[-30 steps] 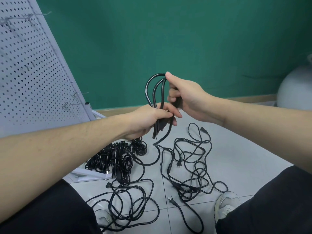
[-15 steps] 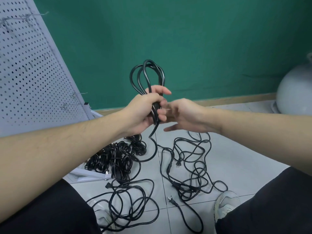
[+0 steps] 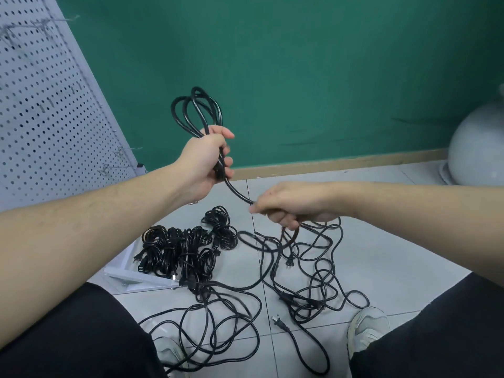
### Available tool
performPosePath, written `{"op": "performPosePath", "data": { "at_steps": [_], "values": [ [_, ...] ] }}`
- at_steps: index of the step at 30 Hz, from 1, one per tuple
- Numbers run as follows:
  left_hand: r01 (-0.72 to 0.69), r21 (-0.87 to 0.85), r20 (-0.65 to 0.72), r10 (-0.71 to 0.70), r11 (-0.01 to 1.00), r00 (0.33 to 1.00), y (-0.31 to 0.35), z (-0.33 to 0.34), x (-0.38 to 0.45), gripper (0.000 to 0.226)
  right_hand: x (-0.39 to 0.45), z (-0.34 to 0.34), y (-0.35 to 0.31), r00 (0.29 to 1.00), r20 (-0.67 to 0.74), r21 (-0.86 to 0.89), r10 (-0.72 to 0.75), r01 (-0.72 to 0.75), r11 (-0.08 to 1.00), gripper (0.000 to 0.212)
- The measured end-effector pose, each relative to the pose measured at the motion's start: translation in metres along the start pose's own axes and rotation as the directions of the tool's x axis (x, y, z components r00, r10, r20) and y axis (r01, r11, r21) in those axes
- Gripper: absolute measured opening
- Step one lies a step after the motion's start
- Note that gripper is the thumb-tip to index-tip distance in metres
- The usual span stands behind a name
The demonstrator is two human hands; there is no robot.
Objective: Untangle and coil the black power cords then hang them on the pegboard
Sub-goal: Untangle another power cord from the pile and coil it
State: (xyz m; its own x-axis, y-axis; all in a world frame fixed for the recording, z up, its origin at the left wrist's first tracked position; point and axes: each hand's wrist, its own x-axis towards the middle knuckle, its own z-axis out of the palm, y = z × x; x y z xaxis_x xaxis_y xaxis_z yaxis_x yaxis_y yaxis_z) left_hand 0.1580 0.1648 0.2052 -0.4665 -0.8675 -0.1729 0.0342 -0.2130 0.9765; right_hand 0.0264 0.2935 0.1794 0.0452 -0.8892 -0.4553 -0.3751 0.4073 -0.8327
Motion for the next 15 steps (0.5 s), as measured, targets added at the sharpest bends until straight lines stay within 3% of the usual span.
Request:
{"op": "performPosePath", "data": {
  "at_steps": [4, 8, 11, 12, 15],
  "values": [
    [-0.024, 0.301, -0.107, 0.059, 0.953, 0.993, -0.003, -0.015, 0.013, 0.033, -0.007, -0.009, -0.007, 0.984, -0.129, 0.15, -0.126, 0.145, 0.978, 0.027],
    [0.023, 0.524, -0.014, -0.018, 0.852, 1.0, -0.013, -0.023, 0.016, 0.03, -0.012, -0.015, -0.02, 0.953, -0.17, 0.339, -0.25, 0.295, 0.893, 0.017],
    [0.025, 0.573, 0.101, -0.101, 0.819, 0.99, -0.019, -0.018, 0.005, 0.013, -0.013, -0.021, -0.022, 0.925, -0.217, 0.213, -0.312, 0.357, 0.909, 0.011],
    [0.032, 0.569, 0.134, -0.131, 0.822, 0.982, -0.018, -0.014, -0.001, 0.018, -0.013, -0.024, -0.021, 0.905, -0.258, 0.142, -0.339, 0.383, 0.913, 0.011],
    [0.013, 0.568, 0.207, -0.157, 0.823, 0.966, -0.011, 0.0, -0.015, 0.059, -0.014, -0.032, -0.017, 0.842, -0.399, 0.027, -0.362, 0.405, 0.914, 0.014]
  ]
}}
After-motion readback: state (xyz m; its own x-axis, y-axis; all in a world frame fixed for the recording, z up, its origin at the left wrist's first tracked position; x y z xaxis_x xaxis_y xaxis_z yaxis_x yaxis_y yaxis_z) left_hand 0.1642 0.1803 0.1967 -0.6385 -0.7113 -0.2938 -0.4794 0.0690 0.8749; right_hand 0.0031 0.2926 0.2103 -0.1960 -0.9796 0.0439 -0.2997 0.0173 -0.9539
